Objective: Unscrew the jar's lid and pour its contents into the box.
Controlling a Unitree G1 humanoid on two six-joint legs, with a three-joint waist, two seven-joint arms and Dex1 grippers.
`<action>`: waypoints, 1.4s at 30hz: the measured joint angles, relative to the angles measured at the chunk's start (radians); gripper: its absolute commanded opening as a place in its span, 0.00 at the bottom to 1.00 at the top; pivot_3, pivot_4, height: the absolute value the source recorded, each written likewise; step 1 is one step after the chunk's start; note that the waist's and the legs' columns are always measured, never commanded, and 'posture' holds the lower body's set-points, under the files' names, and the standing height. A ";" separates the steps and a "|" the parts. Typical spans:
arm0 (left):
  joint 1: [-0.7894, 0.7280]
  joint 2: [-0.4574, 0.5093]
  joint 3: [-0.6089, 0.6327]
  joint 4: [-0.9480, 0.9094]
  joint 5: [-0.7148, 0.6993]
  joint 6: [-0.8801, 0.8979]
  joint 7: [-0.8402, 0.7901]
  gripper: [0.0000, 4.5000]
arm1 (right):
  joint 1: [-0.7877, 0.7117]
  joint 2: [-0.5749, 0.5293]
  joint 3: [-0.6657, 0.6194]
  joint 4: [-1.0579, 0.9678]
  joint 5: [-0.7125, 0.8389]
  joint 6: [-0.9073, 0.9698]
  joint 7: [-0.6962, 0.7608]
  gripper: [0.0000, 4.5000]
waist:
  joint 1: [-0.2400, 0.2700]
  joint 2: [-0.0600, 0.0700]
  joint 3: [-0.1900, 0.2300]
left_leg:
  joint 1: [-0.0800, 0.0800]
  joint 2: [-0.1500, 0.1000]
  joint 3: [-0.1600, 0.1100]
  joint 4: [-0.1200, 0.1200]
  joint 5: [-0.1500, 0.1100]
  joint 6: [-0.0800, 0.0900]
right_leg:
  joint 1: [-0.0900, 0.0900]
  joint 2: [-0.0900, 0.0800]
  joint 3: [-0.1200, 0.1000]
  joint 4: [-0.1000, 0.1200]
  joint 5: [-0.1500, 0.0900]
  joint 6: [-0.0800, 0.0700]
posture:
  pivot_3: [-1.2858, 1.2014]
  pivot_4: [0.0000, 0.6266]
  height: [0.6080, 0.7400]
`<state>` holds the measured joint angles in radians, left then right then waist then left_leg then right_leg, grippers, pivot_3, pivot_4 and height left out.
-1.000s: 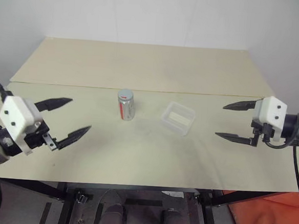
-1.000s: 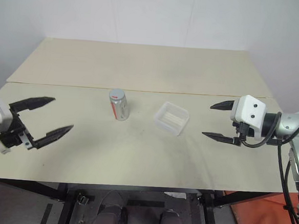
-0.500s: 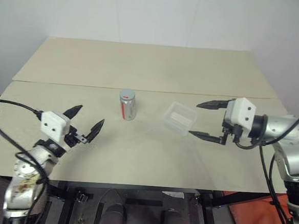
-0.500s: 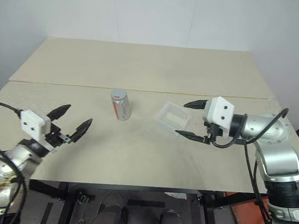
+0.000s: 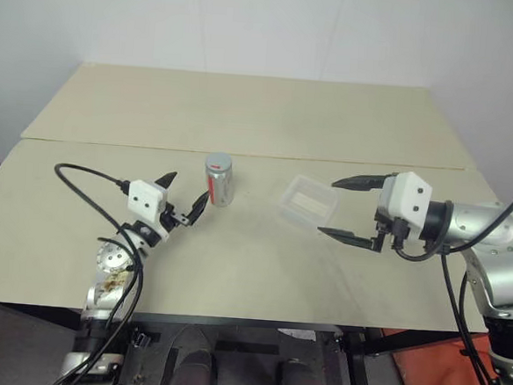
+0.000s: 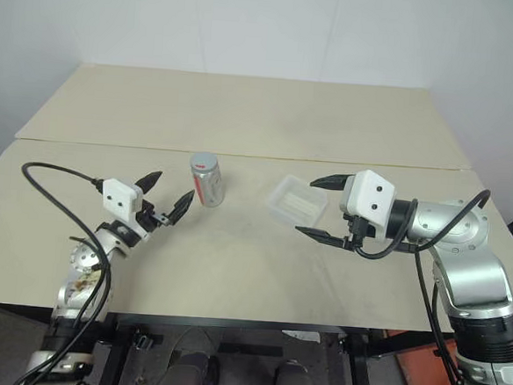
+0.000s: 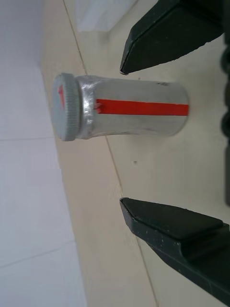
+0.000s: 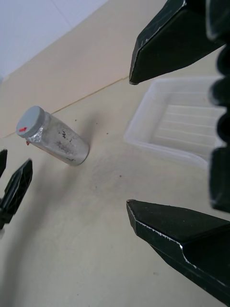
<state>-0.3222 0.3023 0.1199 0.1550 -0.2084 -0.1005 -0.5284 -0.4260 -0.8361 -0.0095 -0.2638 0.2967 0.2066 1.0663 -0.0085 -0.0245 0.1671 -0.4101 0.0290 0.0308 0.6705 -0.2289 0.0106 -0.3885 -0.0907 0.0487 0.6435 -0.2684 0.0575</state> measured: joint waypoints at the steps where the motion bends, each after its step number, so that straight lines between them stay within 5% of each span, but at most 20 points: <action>1: -0.007 -0.001 -0.007 0.012 0.005 -0.009 -0.005 1.00 | 0.007 0.000 0.000 -0.005 -0.001 0.002 -0.001 1.00 | 0.000 0.000 0.000 | 0.000 0.000 0.000 0.000 0.000 0.000 | 0.000 0.000 0.000 0.000 0.000 0.000 | 0.52 0.24 1.00; 36: -0.257 -0.098 -0.038 0.474 0.049 -0.186 0.042 1.00 | 0.041 0.002 -0.017 -0.046 -0.025 0.017 -0.116 1.00 | 0.000 0.000 0.000 | -0.005 -0.001 -0.002 0.005 0.000 0.000 | 0.000 0.000 -0.004 0.000 0.001 0.002 | 0.52 0.24 1.00; 42: -0.256 -0.115 -0.034 0.491 0.045 -0.202 0.028 0.57 | 0.040 0.003 -0.018 -0.039 -0.041 0.017 -0.146 1.00 | 0.000 0.000 0.000 | -0.005 -0.001 -0.002 0.005 0.000 0.000 | 0.000 0.000 -0.004 0.000 0.001 0.002 | 0.52 0.24 1.00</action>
<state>-0.5786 0.1869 0.0857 0.6463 -0.1634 -0.3022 -0.5002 -0.3857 -0.8330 -0.0275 -0.3028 0.2555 0.2237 0.9202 -0.0086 -0.0249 0.1672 -0.4152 0.0284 0.0291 0.6756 -0.2289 0.0107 -0.3890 -0.0904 0.0448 0.6436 -0.2674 0.0597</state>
